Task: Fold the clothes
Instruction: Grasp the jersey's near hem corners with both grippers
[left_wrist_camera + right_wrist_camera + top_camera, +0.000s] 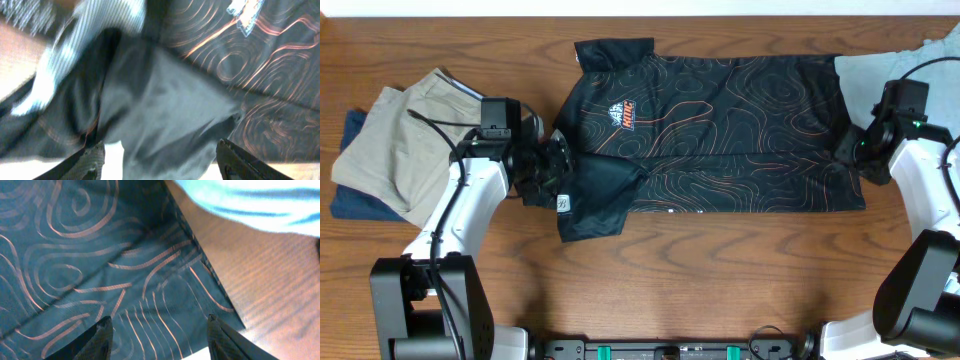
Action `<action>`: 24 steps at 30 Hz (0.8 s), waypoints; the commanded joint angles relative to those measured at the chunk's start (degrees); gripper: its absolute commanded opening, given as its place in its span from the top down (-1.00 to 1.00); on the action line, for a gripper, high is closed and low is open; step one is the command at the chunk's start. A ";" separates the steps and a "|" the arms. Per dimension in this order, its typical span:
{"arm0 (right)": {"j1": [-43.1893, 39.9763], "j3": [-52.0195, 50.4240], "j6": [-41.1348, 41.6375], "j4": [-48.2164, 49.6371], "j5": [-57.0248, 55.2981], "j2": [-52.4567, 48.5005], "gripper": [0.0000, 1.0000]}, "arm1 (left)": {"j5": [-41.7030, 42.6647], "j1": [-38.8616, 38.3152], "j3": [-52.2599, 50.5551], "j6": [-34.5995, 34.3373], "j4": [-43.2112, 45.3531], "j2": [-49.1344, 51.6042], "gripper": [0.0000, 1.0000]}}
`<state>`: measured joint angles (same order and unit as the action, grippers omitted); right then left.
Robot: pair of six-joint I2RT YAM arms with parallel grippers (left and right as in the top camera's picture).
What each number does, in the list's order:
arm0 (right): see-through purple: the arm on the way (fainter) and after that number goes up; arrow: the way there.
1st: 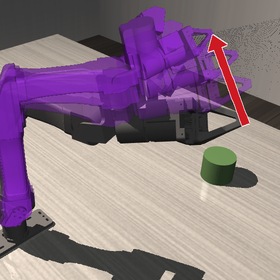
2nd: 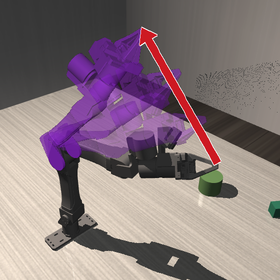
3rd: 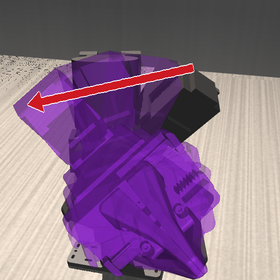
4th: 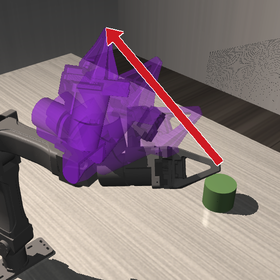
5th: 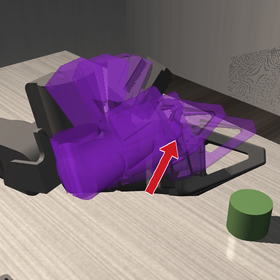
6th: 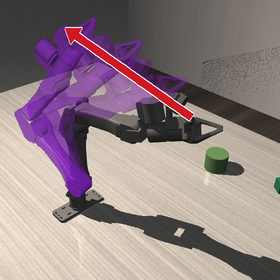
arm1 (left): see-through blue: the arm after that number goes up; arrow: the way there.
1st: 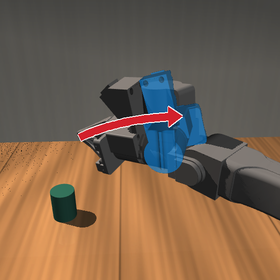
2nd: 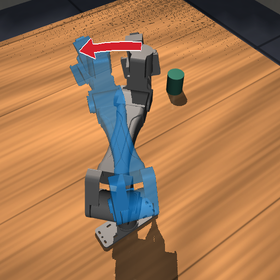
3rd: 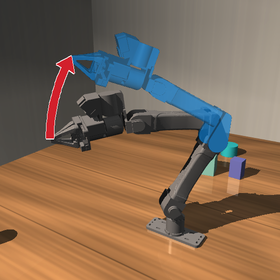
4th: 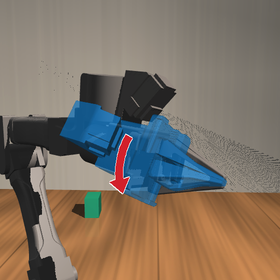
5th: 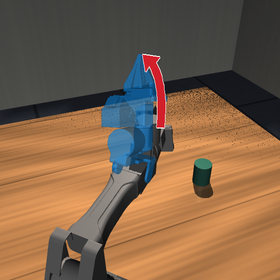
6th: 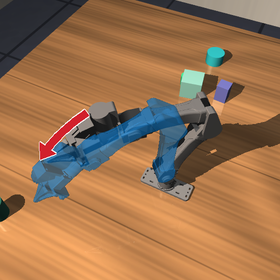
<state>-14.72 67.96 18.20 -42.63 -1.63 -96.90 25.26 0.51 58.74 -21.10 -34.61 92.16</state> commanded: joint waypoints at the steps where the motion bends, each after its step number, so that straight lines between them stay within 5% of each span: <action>1: 0.37 -2.12 -0.68 -0.50 -2.05 0.24 -0.12 | -0.24 -0.85 0.28 2.32 -4.00 0.26 -0.46; 7: 0.39 -9.33 -0.68 2.93 -2.05 0.24 -0.08 | -0.85 -4.90 -0.11 7.82 -8.66 0.28 -0.49; 24: 0.39 -18.43 -0.68 9.16 -3.06 0.24 0.00 | -12.79 -9.88 -7.26 6.82 -8.22 0.33 -0.69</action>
<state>-14.70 50.15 17.85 -33.39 -3.62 -96.88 14.90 -9.17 51.99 -14.76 -42.78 92.16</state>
